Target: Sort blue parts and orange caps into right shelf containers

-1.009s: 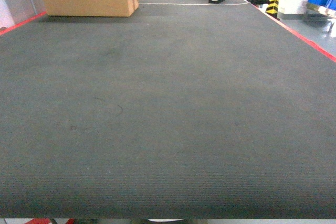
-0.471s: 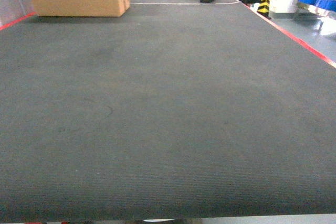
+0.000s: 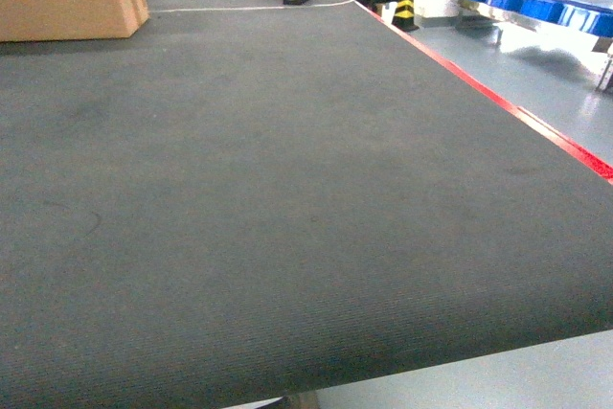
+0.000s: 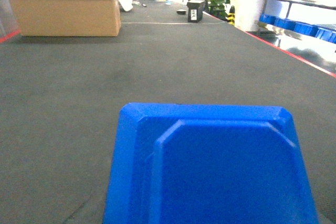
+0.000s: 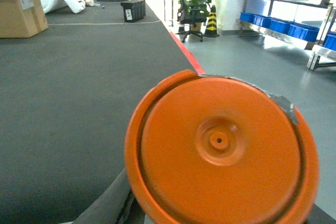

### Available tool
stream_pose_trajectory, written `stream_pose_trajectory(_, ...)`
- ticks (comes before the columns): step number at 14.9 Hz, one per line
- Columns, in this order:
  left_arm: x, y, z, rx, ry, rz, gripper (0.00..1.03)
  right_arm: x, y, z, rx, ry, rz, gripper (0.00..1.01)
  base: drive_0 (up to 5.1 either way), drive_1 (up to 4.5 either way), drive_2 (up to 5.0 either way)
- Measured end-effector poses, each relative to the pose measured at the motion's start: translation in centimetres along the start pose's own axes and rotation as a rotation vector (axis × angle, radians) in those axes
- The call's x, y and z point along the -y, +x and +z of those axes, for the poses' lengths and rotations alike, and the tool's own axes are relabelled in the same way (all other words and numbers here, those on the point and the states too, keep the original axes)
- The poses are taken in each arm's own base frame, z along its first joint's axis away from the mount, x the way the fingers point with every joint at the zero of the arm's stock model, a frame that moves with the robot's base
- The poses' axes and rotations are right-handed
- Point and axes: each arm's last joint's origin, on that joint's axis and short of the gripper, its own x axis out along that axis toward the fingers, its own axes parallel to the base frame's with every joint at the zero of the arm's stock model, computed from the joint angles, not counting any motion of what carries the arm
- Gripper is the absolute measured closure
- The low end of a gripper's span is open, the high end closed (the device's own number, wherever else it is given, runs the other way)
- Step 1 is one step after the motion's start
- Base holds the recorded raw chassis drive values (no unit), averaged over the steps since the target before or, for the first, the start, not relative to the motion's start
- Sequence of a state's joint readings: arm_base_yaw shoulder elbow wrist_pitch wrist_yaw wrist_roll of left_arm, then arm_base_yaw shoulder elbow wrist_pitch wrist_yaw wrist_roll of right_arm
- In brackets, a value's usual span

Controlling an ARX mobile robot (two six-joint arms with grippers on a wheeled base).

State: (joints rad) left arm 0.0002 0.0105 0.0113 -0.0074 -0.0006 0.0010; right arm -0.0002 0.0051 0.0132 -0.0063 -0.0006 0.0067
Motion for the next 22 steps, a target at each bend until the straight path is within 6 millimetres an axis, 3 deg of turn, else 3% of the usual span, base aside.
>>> stream_pose_trajectory(22, 0.00, 0.00, 0.00, 0.000, 0.000, 0.000, 0.61, 0.00, 0.00, 0.00, 0.000, 0.000, 0.000, 0.55, -1.4, -1.36, -1.4)
